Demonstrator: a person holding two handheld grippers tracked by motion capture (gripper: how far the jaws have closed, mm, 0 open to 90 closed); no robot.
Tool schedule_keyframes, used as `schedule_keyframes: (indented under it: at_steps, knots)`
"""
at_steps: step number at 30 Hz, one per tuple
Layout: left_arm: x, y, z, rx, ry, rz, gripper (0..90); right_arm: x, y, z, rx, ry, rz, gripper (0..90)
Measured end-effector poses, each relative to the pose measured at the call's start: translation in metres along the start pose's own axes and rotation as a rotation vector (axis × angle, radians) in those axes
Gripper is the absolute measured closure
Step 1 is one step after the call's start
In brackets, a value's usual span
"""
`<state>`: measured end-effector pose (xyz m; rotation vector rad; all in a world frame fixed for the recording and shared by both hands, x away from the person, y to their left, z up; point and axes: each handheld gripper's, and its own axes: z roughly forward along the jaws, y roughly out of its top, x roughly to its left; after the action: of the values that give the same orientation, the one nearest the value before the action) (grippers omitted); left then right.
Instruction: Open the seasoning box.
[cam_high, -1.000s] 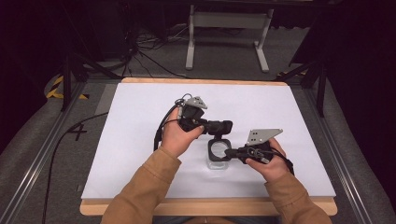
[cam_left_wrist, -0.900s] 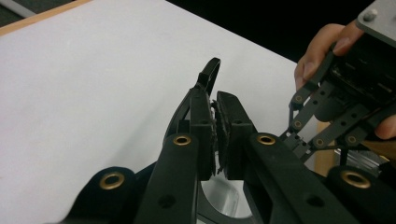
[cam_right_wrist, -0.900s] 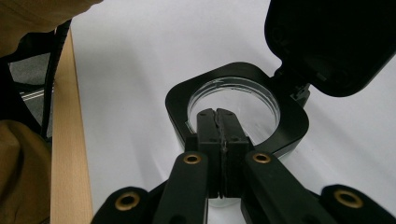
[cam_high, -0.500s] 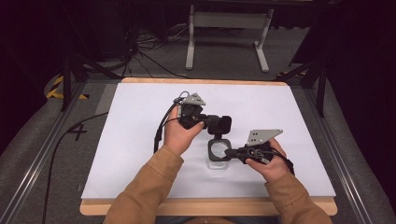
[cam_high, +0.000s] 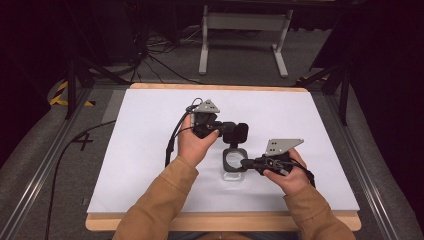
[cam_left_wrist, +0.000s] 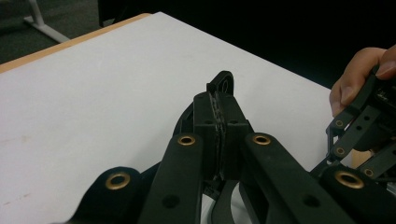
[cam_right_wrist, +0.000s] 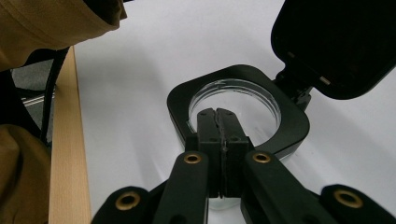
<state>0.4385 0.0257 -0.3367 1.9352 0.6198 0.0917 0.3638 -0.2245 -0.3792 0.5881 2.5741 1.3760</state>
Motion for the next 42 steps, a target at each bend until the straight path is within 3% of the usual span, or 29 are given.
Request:
schedule_keyframes:
  at_steps: [3, 7, 10, 13, 17, 24, 29, 31, 36, 38, 42]
  knots:
    - [-0.003, 0.001, -0.001, 0.004, -0.009, 0.007, 85.3, 0.0, 0.0, 0.0, 0.003, 0.001, 0.002, 90.0]
    - [-0.011, 0.001, -0.006, 0.007, 0.014, 0.039, 77.7, 0.001, 0.002, 0.001, 0.018, 0.003, 0.012, 90.0]
    - [-0.014, 0.001, -0.015, -0.005, 0.014, 0.04, 75.1, 0.0, 0.004, 0.001, 0.024, 0.009, 0.028, 87.1]
    - [-0.016, -0.001, -0.029, -0.01, 0.013, 0.042, 71.4, -0.004, 0.009, 0.0, 0.004, 0.026, 0.05, 86.2]
    - [-0.019, -0.006, -0.047, 0.016, 0.057, 0.067, 61.8, -0.009, 0.015, -0.007, -0.027, 0.032, 0.056, 83.4]
    - [-0.023, -0.014, -0.078, 0.013, 0.068, 0.056, 52.6, -0.017, 0.025, -0.024, -0.059, 0.009, 0.064, 76.0]
    - [-0.022, -0.028, -0.102, 0.056, 0.115, 0.059, 48.9, -0.026, 0.025, -0.036, -0.065, -0.022, 0.1, 70.1]
    - [-0.018, -0.033, -0.109, 0.097, 0.132, 0.058, 47.1, -0.031, 0.023, -0.042, -0.064, -0.041, 0.113, 67.9]
    - [0.0, -0.047, -0.121, 0.123, 0.155, 0.017, 40.7, -0.041, 0.016, -0.052, -0.044, -0.111, 0.142, 63.3]
    - [0.007, -0.053, -0.123, 0.151, 0.188, 0.002, 39.4, -0.045, 0.011, -0.055, -0.027, -0.139, 0.161, 61.8]
    - [0.024, -0.065, -0.122, 0.192, 0.203, -0.01, 37.9, -0.058, 0.001, -0.061, 0.0, -0.199, 0.198, 56.3]
